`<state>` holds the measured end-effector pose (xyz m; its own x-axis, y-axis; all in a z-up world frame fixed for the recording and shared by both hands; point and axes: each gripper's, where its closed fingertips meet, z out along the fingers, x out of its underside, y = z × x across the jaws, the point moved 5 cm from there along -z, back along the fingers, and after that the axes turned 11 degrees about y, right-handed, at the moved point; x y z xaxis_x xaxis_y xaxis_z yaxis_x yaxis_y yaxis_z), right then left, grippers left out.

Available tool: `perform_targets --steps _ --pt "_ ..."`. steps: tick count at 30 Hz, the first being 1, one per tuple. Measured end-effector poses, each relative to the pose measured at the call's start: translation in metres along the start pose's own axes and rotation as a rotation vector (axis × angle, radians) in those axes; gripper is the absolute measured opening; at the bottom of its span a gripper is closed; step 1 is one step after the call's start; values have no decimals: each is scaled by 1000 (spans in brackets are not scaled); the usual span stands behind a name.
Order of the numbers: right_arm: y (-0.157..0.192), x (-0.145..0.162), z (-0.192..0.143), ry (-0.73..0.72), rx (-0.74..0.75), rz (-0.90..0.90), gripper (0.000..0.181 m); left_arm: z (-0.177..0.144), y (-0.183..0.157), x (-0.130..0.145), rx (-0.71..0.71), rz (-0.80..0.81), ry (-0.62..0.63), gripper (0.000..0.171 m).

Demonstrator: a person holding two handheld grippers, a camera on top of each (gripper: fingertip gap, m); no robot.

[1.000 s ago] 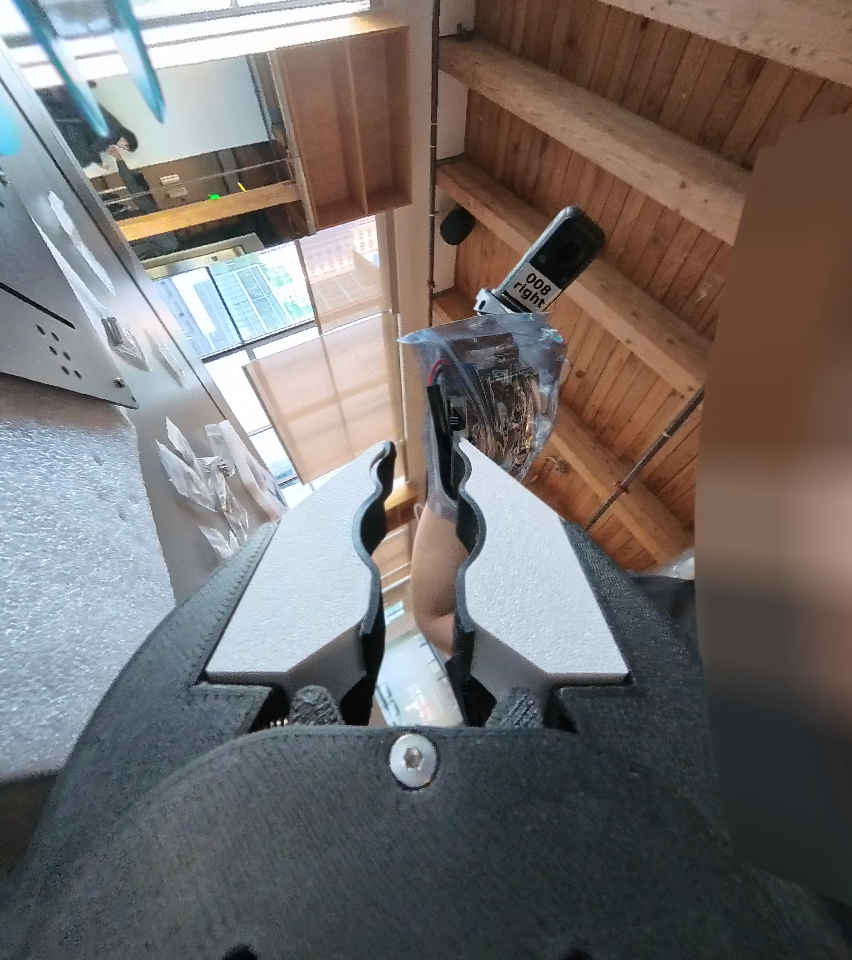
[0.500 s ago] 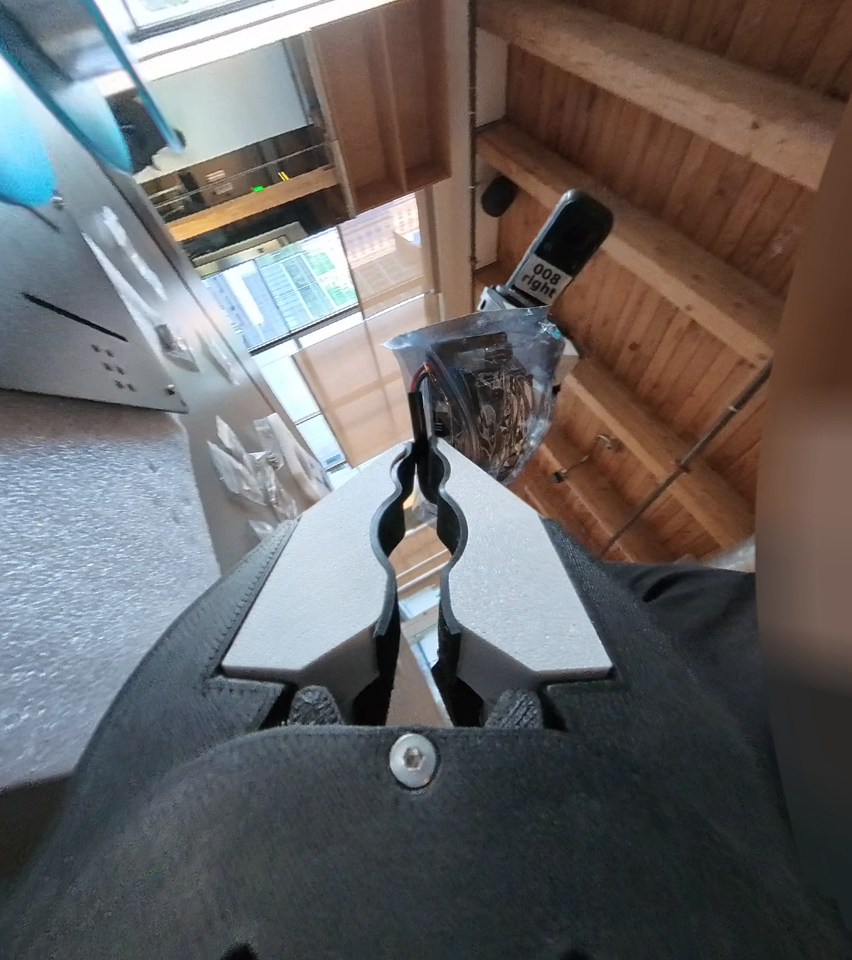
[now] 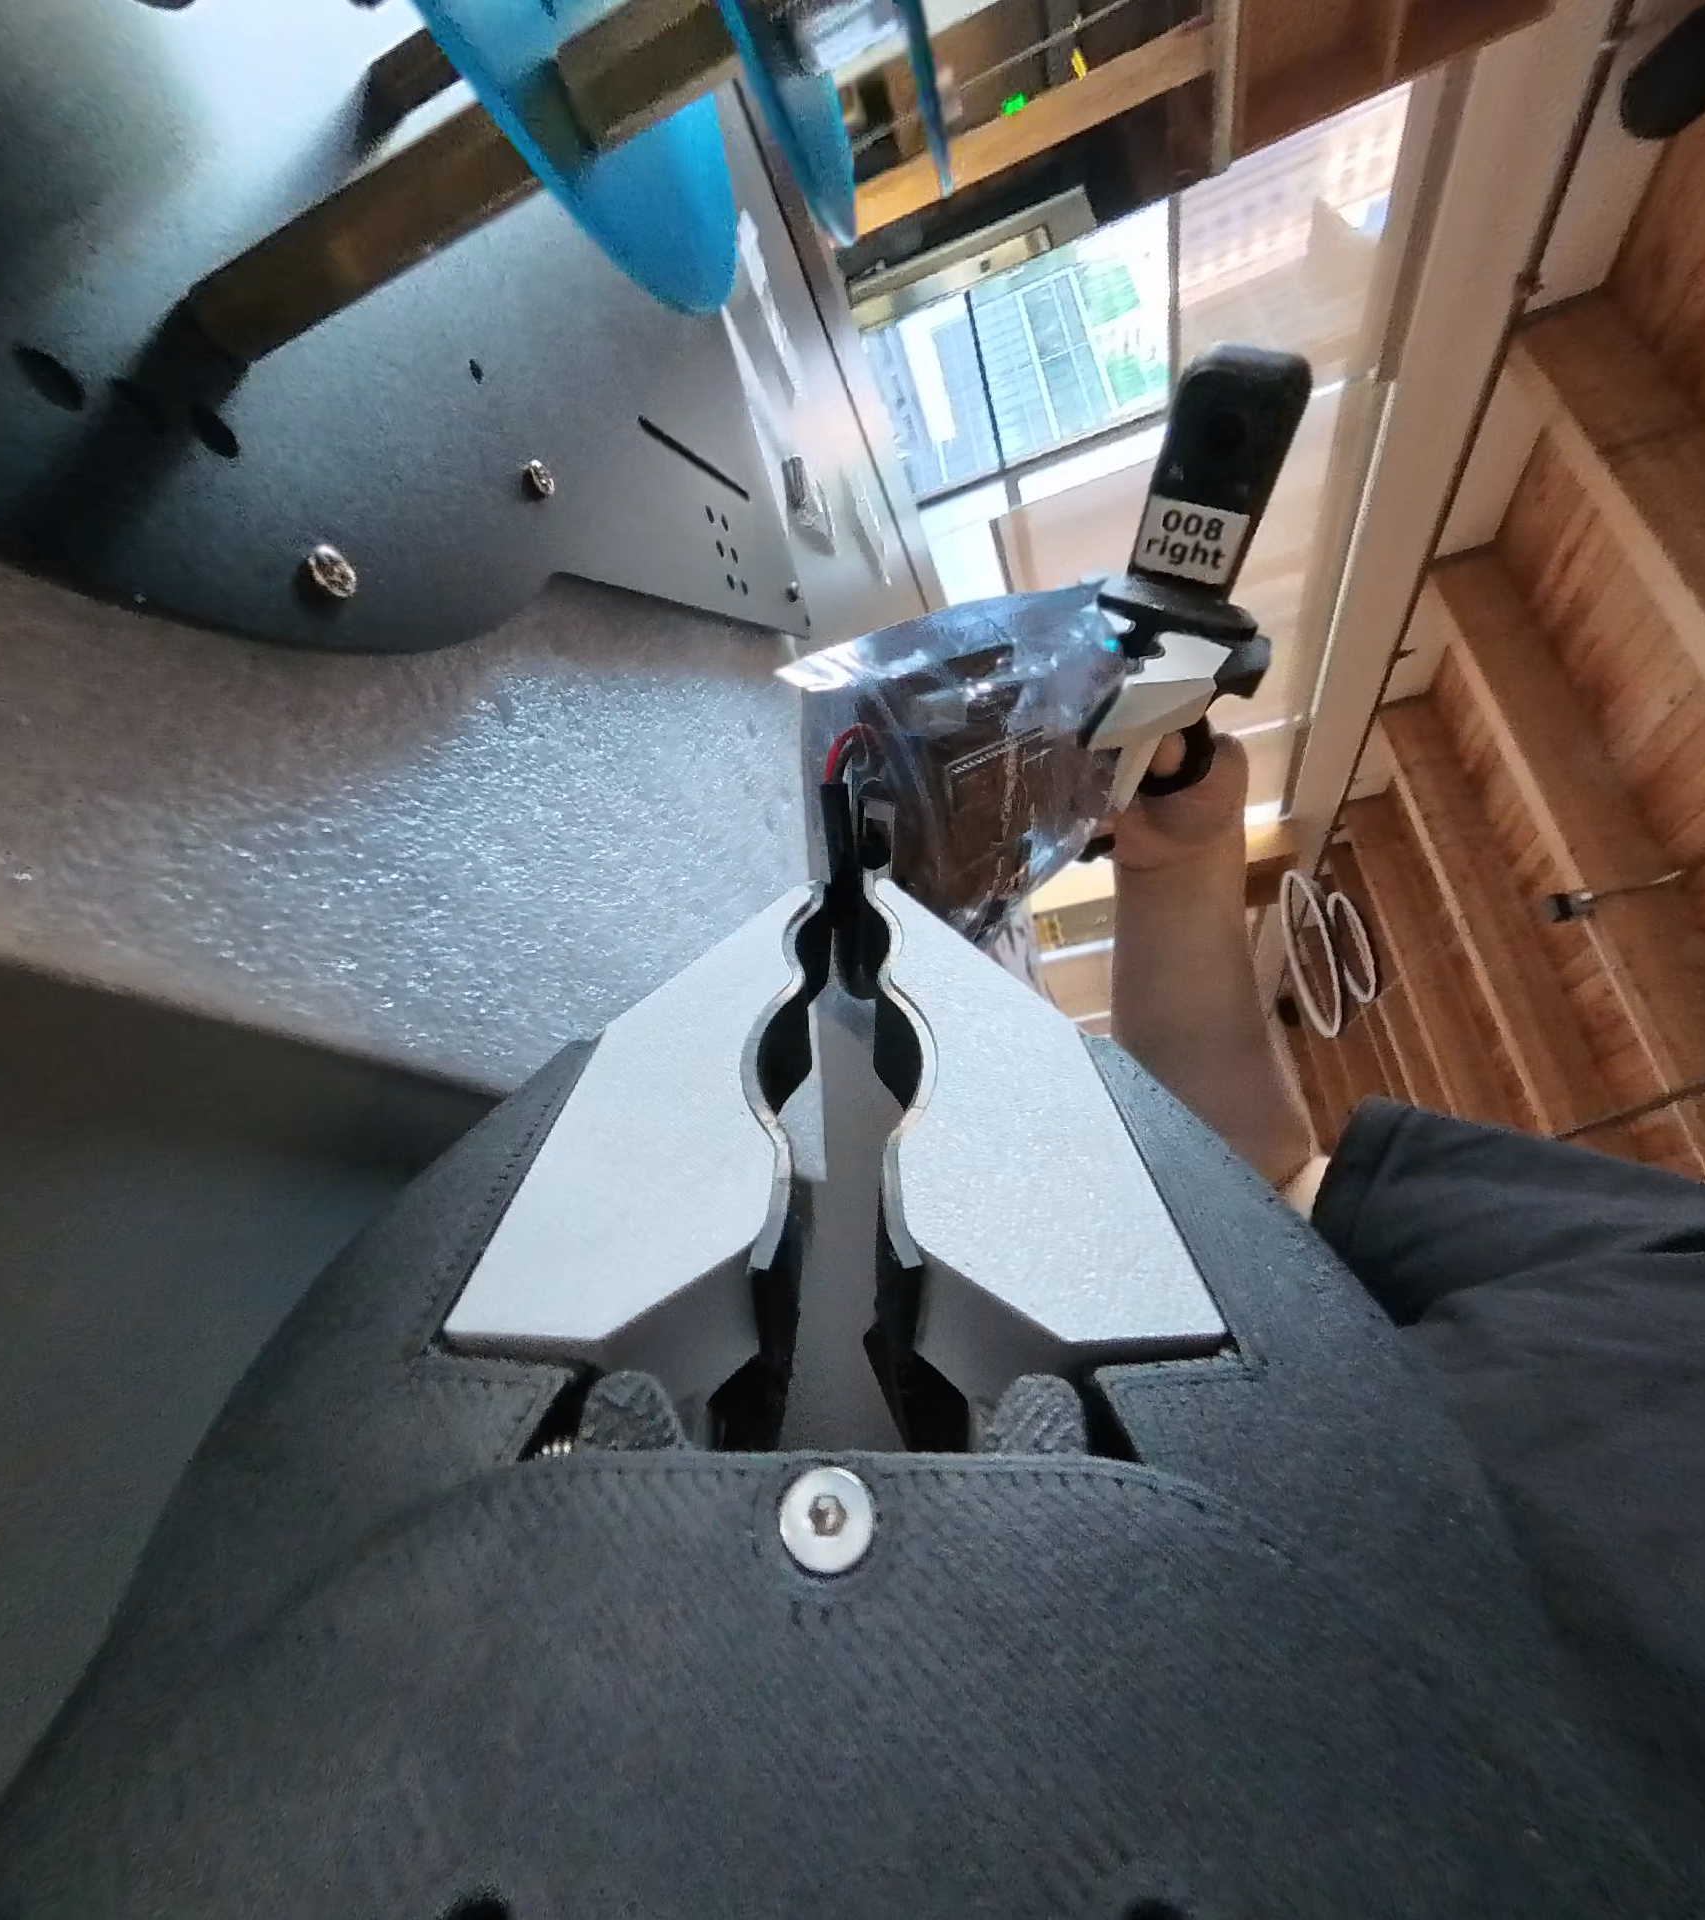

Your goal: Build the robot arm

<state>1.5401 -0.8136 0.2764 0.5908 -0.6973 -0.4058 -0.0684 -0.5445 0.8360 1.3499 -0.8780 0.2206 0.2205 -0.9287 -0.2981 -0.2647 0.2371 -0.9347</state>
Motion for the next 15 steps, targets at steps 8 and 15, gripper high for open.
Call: perform_targets --steps 8,15 --pt "-21 10 -4 -26 10 106 0 0 1 -2 53 -56 55 2" --pt "-27 4 -3 -125 -58 172 0 -5 -3 -5 109 -59 7 3"
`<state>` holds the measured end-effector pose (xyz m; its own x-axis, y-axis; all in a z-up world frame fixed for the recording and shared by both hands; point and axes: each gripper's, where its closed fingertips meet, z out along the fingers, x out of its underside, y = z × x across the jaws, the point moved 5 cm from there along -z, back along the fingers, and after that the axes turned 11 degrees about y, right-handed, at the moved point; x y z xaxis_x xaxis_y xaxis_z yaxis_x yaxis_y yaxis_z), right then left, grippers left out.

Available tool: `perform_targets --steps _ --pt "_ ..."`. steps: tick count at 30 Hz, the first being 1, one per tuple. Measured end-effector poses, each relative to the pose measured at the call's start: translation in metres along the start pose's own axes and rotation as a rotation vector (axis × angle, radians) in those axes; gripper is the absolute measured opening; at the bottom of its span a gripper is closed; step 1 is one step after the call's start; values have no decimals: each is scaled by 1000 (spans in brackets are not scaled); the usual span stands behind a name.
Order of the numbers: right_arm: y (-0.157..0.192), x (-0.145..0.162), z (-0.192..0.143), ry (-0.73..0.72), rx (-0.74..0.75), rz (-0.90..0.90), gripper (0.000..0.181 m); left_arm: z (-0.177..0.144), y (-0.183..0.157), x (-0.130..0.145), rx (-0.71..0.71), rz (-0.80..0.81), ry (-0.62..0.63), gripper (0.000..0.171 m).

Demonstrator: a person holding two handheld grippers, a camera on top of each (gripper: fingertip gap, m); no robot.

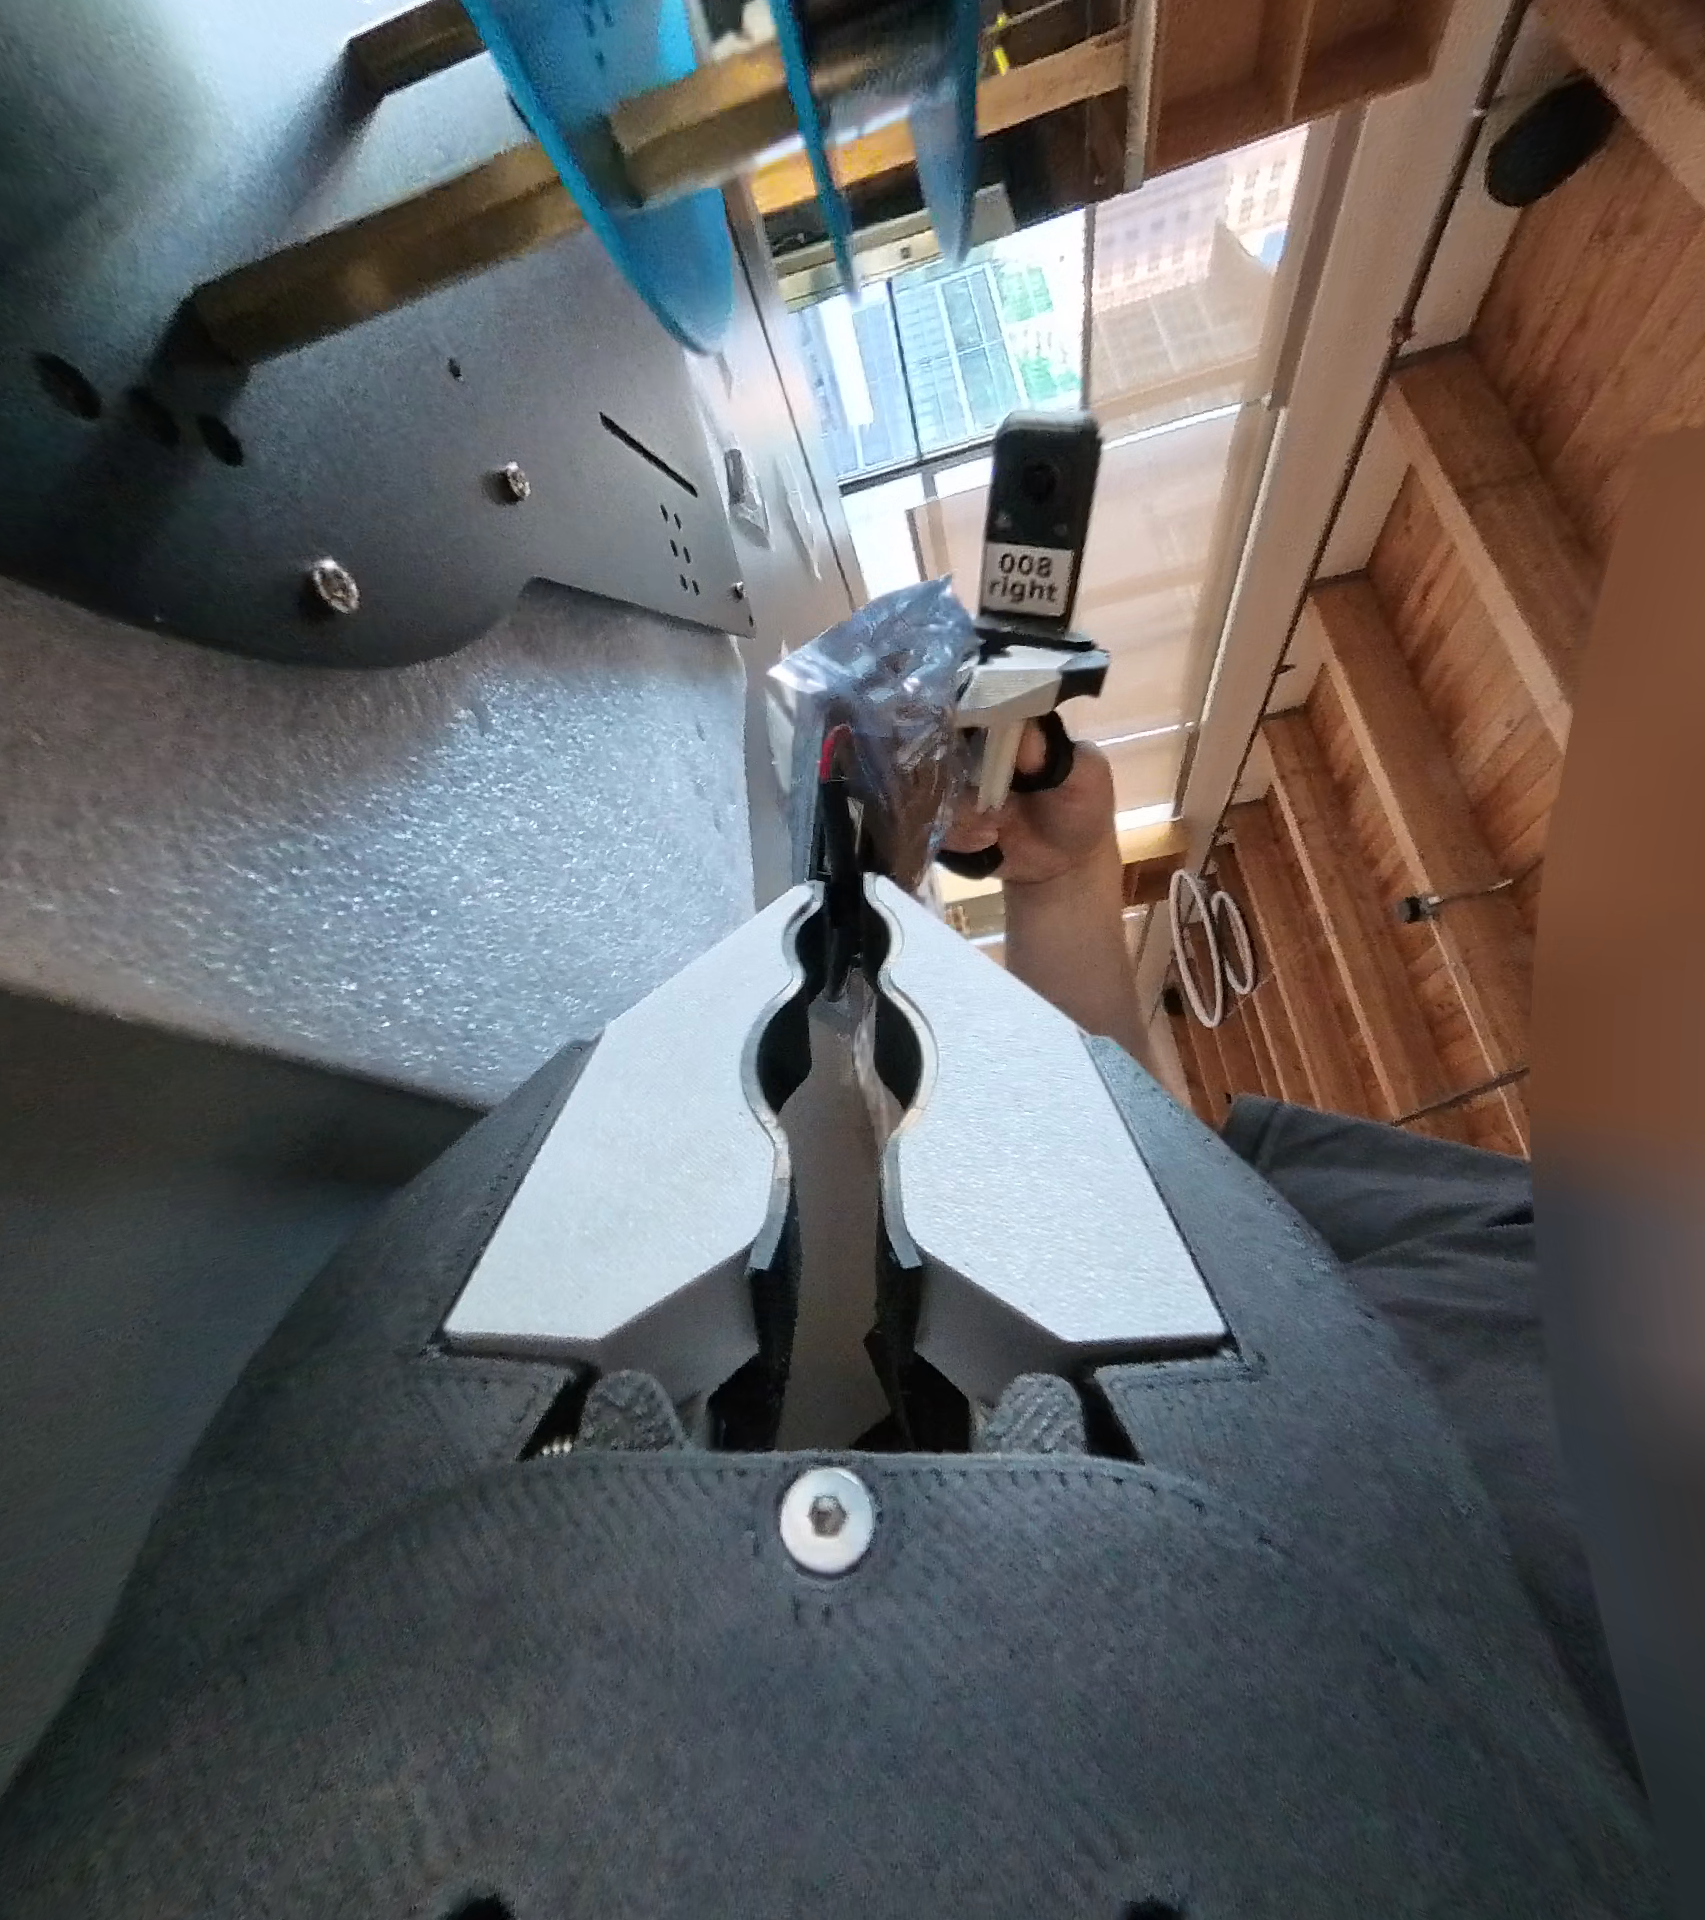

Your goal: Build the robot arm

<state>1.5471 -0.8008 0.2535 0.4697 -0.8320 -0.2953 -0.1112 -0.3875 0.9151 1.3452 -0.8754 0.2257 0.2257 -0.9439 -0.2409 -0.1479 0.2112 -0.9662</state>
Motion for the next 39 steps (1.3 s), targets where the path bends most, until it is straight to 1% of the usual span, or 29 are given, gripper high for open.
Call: perform_targets --steps 4,9,12,15,17,18,19,20,22,24,26,28,29,31,32,33,34,35,36,38,39 --pt "1 -6 0 -53 -23 -6 0 -2 -2 -1 73 -39 -29 3" --pt "9 -14 1 -128 -94 -13 0 1 -2 3 26 0 -13 3" --pt "12 -19 -3 -207 -138 -9 0 4 -9 2 95 -8 -22 3" --pt "12 -21 -6 -245 -126 -16 0 5 -14 1 133 5 -39 3" --pt "12 -22 -7 -272 -116 -21 0 8 -15 3 149 6 -20 4" --pt "11 -21 -3 -259 -107 -14 0 10 -15 5 154 0 -8 4" --pt "11 -18 4 -204 -92 -11 0 11 -13 7 145 -7 -4 4" --pt "15 -18 4 -177 -75 -35 0 12 -10 9 130 -12 -4 3" --pt "19 -25 -5 -183 -5 -90 0 13 -7 10 132 -29 -7 3" --pt "27 -25 -1 -126 -28 -90 0 15 -5 10 110 -33 6 2" --pt "37 -29 -1 -106 5 -147 0 14 -6 9 93 -14 -2 2" --pt "44 -30 1 -57 48 -182 0 13 -3 8 48 -6 -1 2" --pt "53 -31 3 -34 50 -212 0 12 -4 9 35 -3 5 2" --pt "66 -34 7 6 132 -303 0 10 -3 10 12 -11 14 7" --pt "66 -32 13 46 148 -307 0 9 -1 10 -22 -11 24 2" --pt "68 -30 20 96 136 -294 0 9 2 11 -65 1 38 0" --pt "71 -31 21 106 142 -309 0 9 3 11 -93 14 50 0" --pt "75 -34 21 92 162 -338 0 9 2 12 -110 17 60 2" --pt "77 -36 22 85 166 -362 0 8 2 12 -131 14 71 7" --pt "66 -30 29 182 184 -298 0 6 4 15 -208 41 100 7" --pt "69 -32 30 167 181 -325 0 4 4 16 -238 52 102 7"
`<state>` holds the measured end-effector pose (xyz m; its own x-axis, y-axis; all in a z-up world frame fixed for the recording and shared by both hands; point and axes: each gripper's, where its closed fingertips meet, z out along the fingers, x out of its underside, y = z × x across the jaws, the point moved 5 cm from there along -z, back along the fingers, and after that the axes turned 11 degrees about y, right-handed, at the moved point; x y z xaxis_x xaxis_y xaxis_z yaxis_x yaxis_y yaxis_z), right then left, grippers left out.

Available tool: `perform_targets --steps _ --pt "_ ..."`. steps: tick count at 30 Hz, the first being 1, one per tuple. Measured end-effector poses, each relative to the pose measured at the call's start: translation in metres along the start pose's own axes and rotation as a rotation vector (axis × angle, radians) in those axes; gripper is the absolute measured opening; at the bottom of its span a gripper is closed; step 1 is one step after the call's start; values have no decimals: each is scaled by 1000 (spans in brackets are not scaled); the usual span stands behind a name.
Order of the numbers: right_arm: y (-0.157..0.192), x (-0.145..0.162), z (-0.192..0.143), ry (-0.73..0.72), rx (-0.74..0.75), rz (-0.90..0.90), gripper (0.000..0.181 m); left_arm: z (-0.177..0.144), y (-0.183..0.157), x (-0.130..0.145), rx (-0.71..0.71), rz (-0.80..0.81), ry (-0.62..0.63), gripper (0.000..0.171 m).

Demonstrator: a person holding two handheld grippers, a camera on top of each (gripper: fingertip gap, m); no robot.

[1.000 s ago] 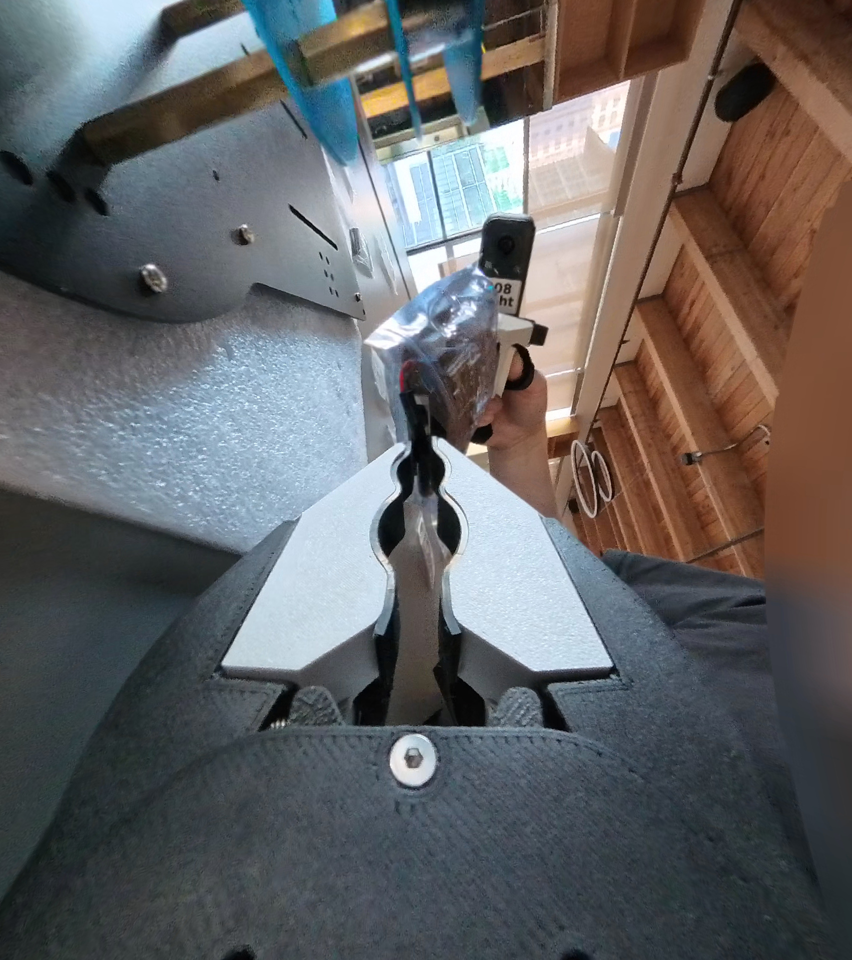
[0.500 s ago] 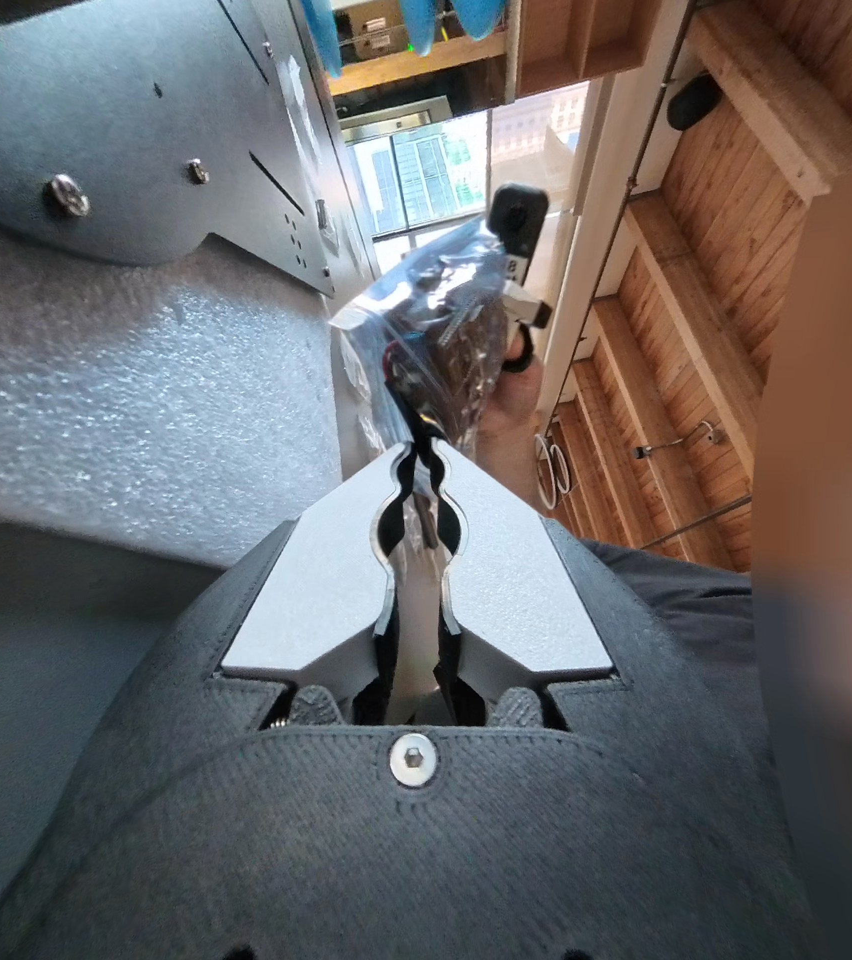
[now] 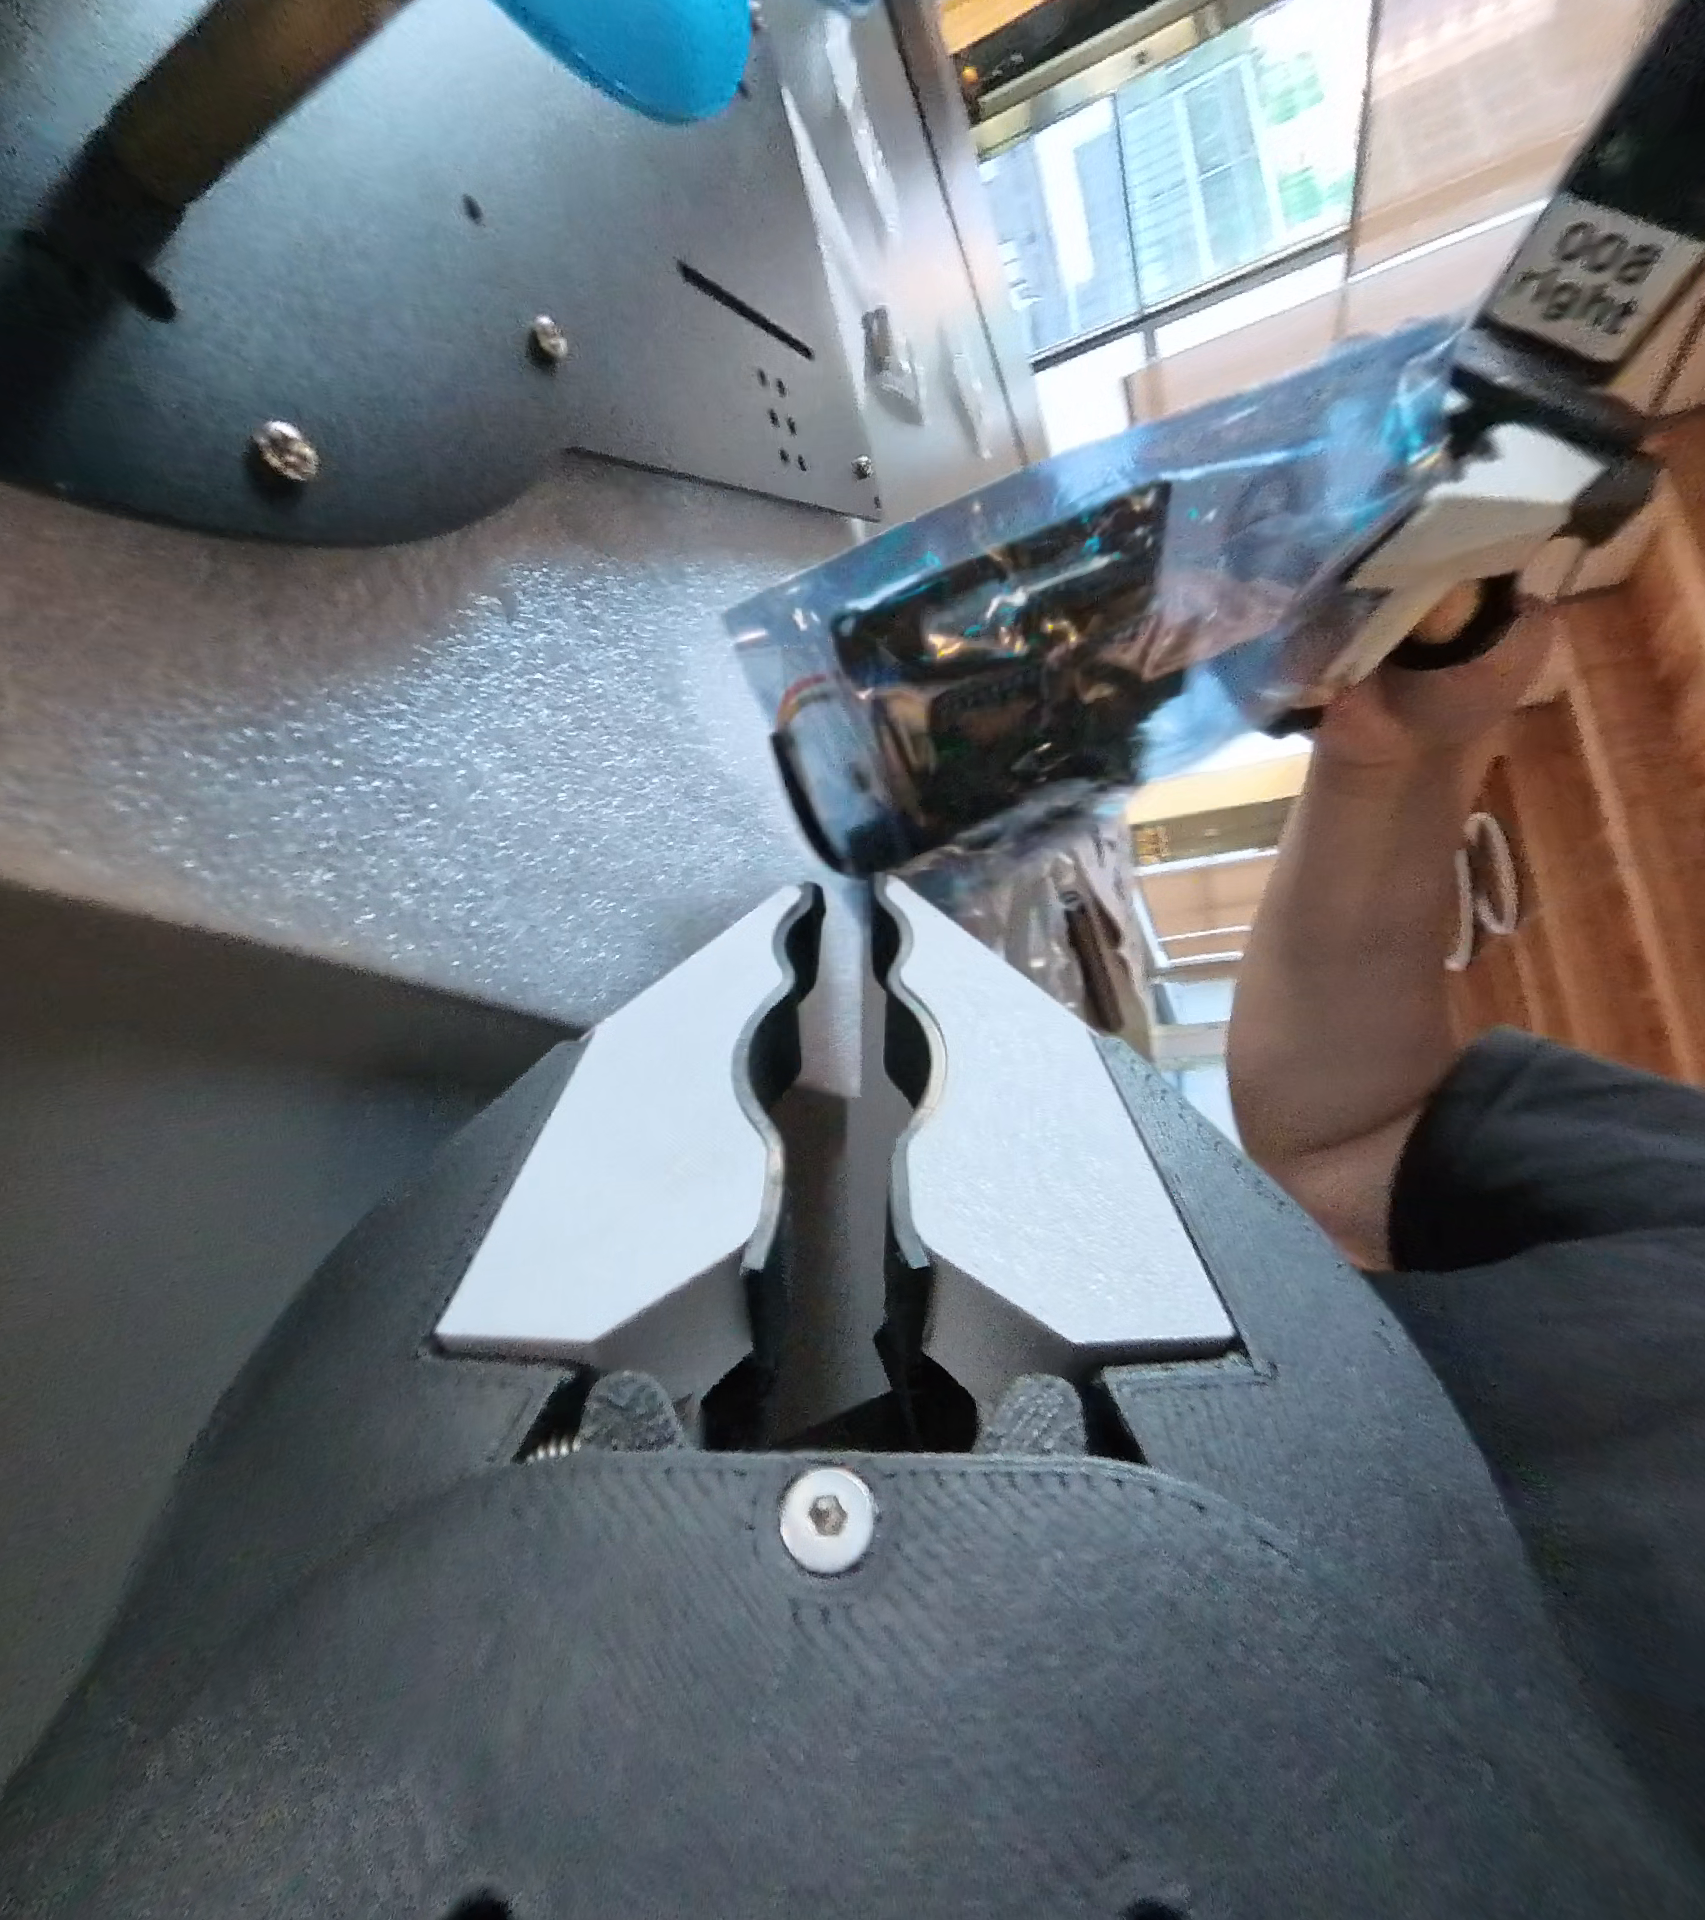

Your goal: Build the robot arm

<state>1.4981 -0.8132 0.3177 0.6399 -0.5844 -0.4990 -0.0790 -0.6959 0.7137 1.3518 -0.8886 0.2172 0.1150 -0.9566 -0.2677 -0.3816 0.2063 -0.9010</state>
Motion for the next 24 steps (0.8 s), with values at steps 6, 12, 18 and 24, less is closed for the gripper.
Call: perform_targets --steps 6,12,18,24 --pt "-7 0 5 102 54 -17 0 -17 7 -5 -133 69 -34 8" --pt "-9 -2 1 237 62 -156 0 -28 -10 -25 -191 477 -113 7" --pt "-6 -17 7 401 122 -408 0 -20 -17 -32 -155 709 -76 17" --pt "-1 -25 11 497 159 -553 0 -18 -36 -43 -61 779 -100 18"
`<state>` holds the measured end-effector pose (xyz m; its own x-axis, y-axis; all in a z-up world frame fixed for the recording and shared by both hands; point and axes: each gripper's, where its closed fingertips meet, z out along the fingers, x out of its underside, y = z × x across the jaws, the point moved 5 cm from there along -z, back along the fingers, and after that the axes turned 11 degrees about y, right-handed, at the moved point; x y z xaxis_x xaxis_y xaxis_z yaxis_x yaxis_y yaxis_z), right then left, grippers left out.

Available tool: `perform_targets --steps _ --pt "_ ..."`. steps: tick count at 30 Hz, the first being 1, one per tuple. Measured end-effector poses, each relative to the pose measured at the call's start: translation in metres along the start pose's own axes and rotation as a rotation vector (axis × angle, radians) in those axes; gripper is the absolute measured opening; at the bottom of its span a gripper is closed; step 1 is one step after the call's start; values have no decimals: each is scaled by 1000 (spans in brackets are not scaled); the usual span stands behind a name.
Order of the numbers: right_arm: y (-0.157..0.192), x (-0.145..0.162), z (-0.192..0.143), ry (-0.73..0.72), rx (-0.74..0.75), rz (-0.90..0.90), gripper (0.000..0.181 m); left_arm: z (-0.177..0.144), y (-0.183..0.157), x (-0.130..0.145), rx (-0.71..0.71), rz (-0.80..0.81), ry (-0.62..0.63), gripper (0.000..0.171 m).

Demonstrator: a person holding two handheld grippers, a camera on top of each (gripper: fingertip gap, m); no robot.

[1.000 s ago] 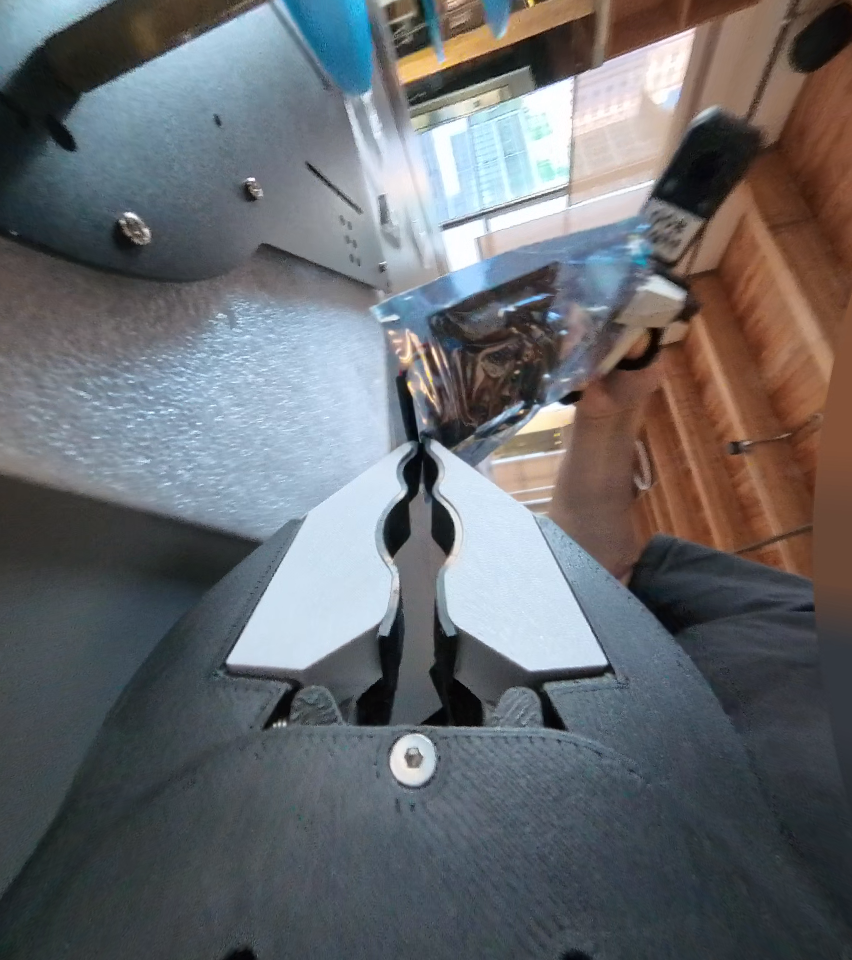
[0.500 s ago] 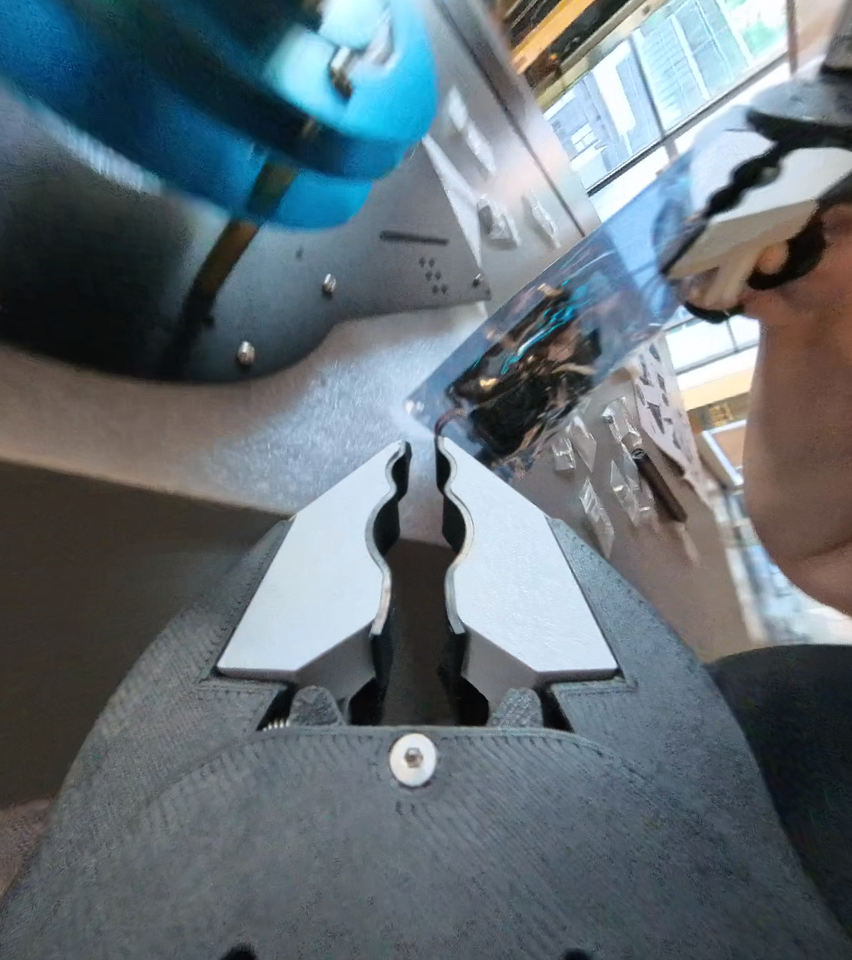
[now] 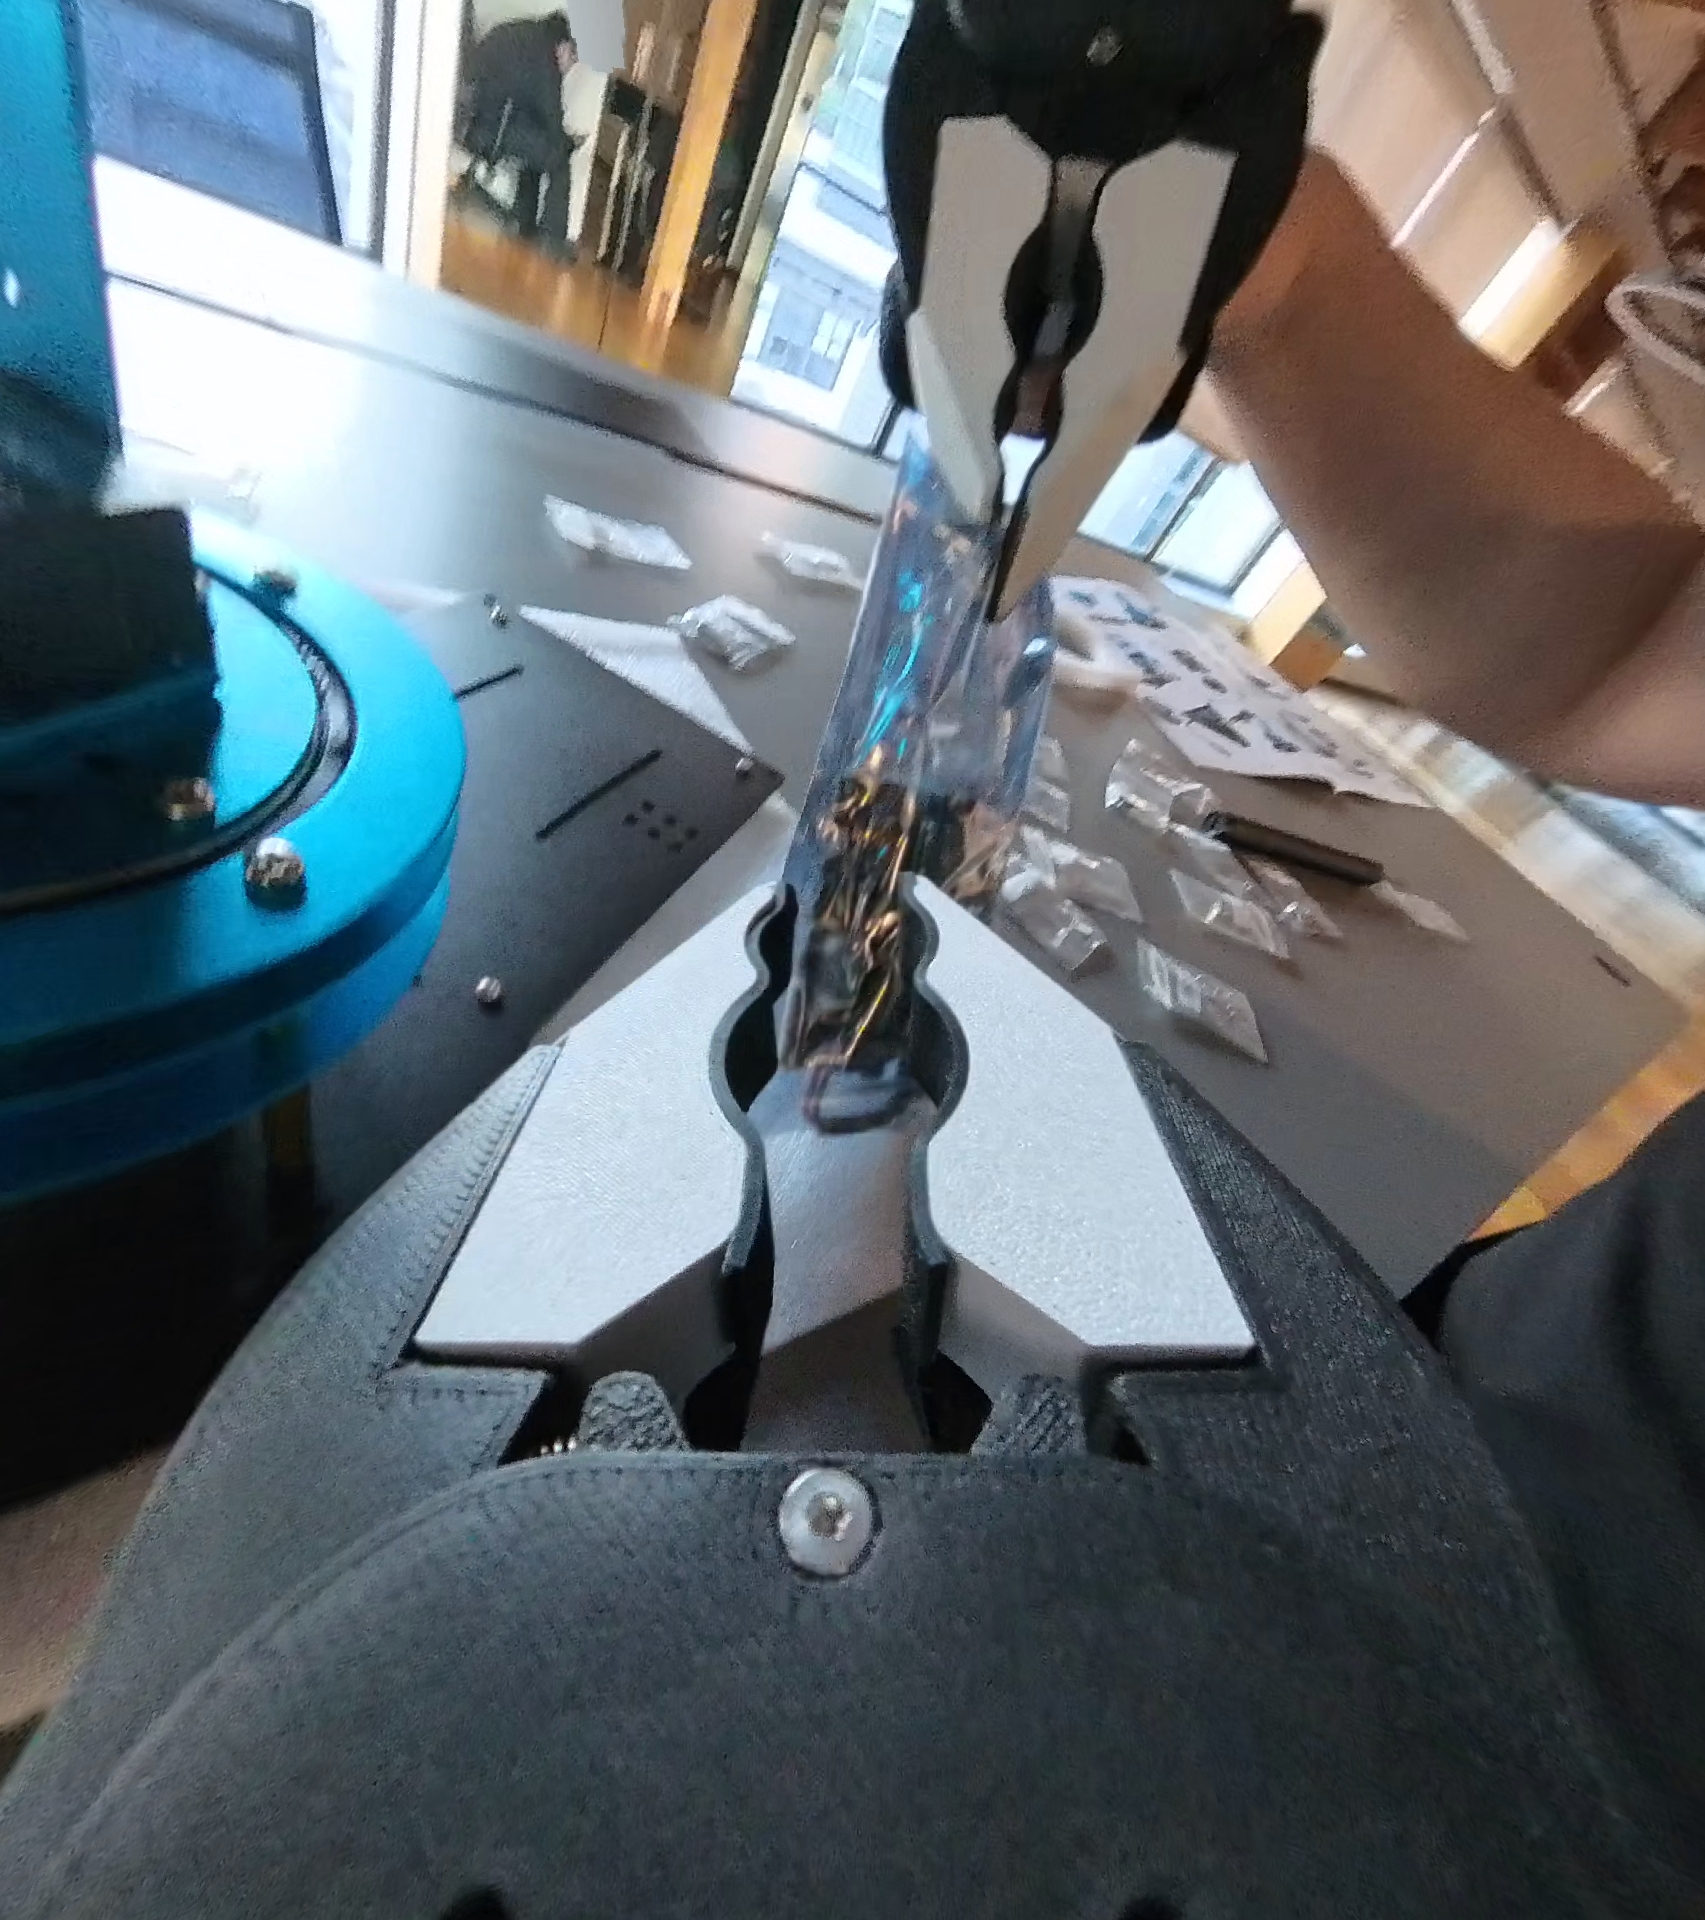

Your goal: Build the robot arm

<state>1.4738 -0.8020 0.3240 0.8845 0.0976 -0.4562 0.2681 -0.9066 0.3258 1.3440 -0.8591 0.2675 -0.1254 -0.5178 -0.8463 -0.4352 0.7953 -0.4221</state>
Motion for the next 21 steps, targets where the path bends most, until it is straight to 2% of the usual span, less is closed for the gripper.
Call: perform_targets --steps 8,11,14,16,18,20,21 --pt "14 -28 7 136 71 -186 0 6 -12 -25 107 90 -70 27" --pt "18 -35 10 137 102 -195 0 11 -15 -27 145 139 -52 24" --pt "18 -32 9 117 169 -159 3 13 -15 -28 187 135 -50 9" --pt "19 -31 7 48 217 -105 12 13 -15 -27 207 136 -62 3" --pt "18 -28 -2 -65 335 -28 32 11 -14 -25 210 142 -73 0" --pt "22 -19 -17 -254 454 91 42 10 -11 -25 208 132 -86 0" --pt "29 -13 -22 -392 476 168 42 9 -10 -25 216 123 -91 0"
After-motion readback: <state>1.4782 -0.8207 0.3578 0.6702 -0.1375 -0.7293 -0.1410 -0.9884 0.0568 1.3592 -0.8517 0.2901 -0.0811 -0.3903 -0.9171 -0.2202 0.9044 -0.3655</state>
